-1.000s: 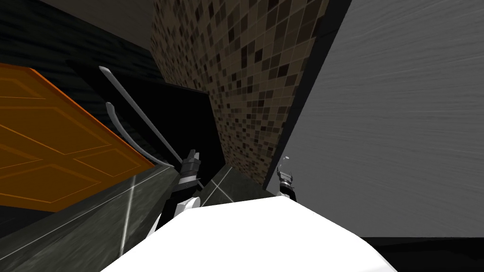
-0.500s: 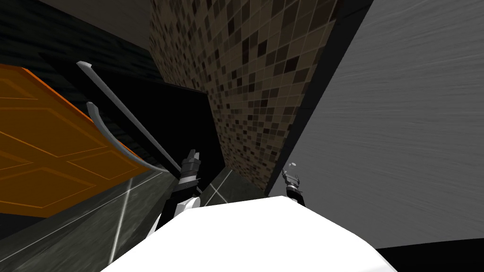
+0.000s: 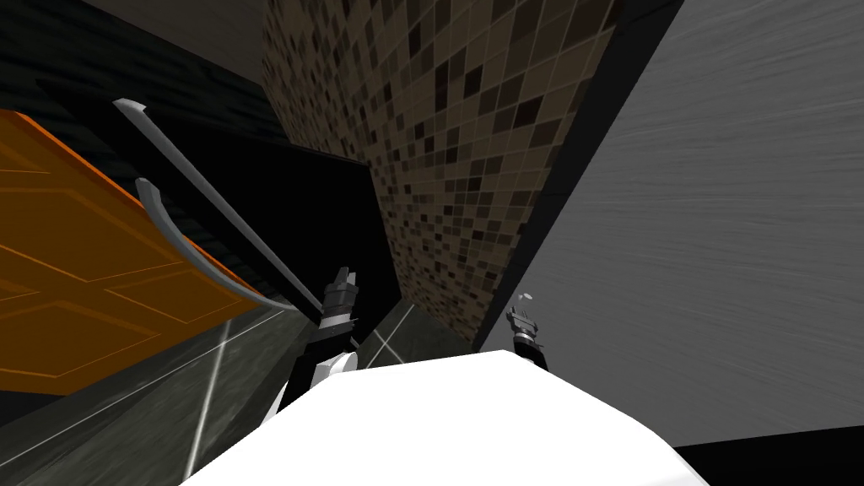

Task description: Pull the door open

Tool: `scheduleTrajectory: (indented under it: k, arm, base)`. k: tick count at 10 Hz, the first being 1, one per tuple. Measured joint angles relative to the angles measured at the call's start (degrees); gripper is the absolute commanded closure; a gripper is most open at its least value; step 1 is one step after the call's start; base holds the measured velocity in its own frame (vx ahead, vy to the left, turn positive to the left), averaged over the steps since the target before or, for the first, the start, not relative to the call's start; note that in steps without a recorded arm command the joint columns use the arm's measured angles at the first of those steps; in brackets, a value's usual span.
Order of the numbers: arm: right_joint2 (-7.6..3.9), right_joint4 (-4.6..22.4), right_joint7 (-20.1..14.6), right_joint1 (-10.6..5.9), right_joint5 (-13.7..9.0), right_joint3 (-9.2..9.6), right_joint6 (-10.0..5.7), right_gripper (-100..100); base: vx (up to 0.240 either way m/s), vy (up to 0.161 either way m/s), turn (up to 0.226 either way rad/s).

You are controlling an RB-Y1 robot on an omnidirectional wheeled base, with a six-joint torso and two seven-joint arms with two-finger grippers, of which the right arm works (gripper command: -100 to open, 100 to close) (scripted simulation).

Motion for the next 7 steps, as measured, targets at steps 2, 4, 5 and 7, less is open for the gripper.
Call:
scheduleTrajectory:
  k: [2,4,5,7]
  arm:
    - [0.05,0.0,0.0,-0.03,0.0,0.05,0.01,100]
    - [-0.31,-0.7,-0.1,0.03,0.2,0.31,0.12,100]
    - [-0.56,-0.5,-0.6,-0.33,0.5,0.85,-0.04,100]
    - [-0.83,-1.0,-1.5,-0.16,1.3,2.19,0.16,100]
  base:
    - [0.0,0.0,0.0]
    - [-0.192,-0.002,0.058]
    - [-0.189,0.006,0.056]
    - [-0.192,0.032,0.055]
